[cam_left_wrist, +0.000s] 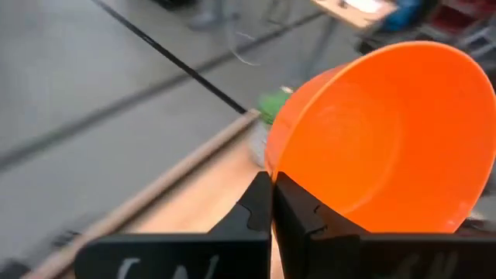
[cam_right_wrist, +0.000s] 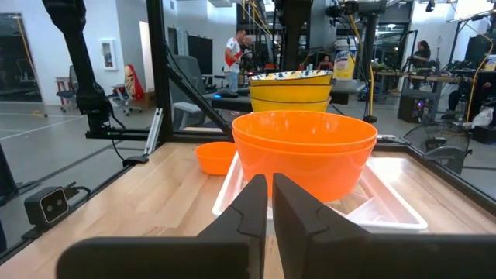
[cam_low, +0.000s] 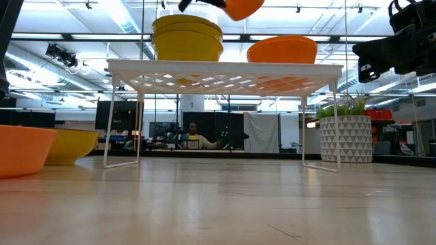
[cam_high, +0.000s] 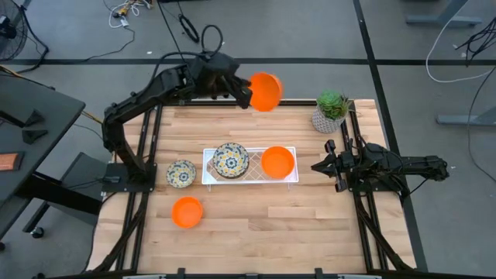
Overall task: Pick & Place Mini bowls
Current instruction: Stack the orange bowl on the orange bowl on the shelf
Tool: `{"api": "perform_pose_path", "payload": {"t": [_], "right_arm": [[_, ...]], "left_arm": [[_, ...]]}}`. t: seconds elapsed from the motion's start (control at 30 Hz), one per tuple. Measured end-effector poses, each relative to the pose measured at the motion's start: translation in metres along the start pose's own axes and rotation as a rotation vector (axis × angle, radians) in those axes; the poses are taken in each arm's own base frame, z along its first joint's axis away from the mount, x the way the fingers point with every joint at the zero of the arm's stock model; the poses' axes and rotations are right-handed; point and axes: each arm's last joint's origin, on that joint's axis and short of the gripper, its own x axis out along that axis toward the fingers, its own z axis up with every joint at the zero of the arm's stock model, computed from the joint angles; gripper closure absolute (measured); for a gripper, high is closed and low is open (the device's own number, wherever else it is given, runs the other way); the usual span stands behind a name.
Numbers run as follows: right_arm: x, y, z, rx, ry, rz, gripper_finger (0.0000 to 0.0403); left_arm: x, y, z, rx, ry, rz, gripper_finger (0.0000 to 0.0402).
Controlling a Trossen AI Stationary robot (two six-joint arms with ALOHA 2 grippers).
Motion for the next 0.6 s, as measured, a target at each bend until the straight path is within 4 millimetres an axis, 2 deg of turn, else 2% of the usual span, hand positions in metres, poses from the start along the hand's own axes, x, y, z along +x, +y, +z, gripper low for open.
{"api": "perform_pose_path", "payload": {"t": [0.23,0.33,0.6], "right_arm": [[0.0,0.0,0.0,0.0,0.0,0.0,0.0376],[0.0,0.0,0.0,0.0,0.0,0.0,0.0376],[0.0,0.0,0.0,0.0,0.0,0.0,0.0376]], "left_arm": [[0.006,-0.013,-0.008,-0.115,0.133,-0.254,0.04],[0.011,-0.026,-0.013,-0.14,0.188,-0.355,0.04],[0.021,-0.047,-0.041,-0.162,0.398,-0.417,0.04]]}}
